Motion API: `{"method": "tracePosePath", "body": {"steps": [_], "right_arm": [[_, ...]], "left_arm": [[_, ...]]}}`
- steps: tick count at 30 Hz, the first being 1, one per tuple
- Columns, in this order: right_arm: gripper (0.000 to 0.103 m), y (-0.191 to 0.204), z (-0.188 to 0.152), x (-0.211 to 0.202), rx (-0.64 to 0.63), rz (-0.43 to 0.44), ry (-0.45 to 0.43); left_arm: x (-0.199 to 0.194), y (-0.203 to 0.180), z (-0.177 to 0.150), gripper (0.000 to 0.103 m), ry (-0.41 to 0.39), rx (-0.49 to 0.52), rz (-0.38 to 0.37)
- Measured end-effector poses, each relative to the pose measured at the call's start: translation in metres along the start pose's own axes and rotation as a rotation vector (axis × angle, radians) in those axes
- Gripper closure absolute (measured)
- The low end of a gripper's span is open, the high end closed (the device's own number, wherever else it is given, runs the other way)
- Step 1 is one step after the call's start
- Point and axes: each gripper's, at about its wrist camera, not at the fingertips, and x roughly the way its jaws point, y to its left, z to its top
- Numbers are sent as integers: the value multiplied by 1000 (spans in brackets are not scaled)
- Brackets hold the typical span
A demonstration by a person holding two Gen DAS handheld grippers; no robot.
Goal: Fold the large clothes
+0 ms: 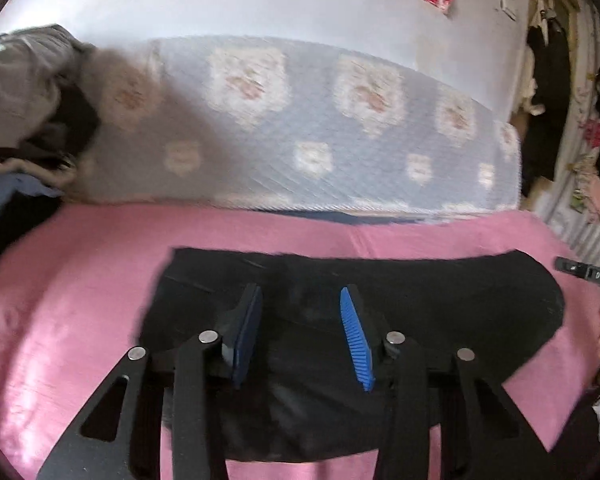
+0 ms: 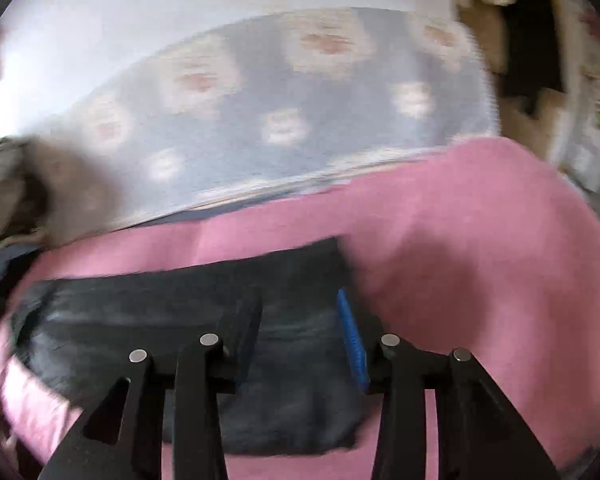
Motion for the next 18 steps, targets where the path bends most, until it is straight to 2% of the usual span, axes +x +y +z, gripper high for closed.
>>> {"method": "tracePosePath", "body": {"steps": [2, 6, 9, 10, 11, 13, 14, 15, 18], "right_arm": [[62, 27, -8, 3, -37, 80, 21], [65, 80, -33, 31, -118, 171, 146], [65, 98, -46, 47, -177, 132, 151], [67, 98, -47, 51, -168, 149, 152], [71, 98, -47, 55, -134, 203, 167], [86, 98, -47, 63, -53, 295, 207], [89, 102, -48, 67, -46, 321, 231], [95, 108, -49, 69, -63, 310, 242], [95, 134, -59, 83, -115, 246, 250]], "left_arm": [[10, -17, -6, 70, 41, 14, -25], [35, -44, -21, 70, 106, 64, -45], [42, -51, -33, 70, 117, 65, -49], [42, -52, -36, 70, 113, 61, -44], [45, -52, -37, 70, 109, 60, -37], [53, -51, -41, 70, 112, 60, -17], [60, -50, -44, 70, 126, 54, -13], [67, -47, -48, 70, 139, 39, -14], [85, -44, -60, 70, 160, 40, -5]]}}
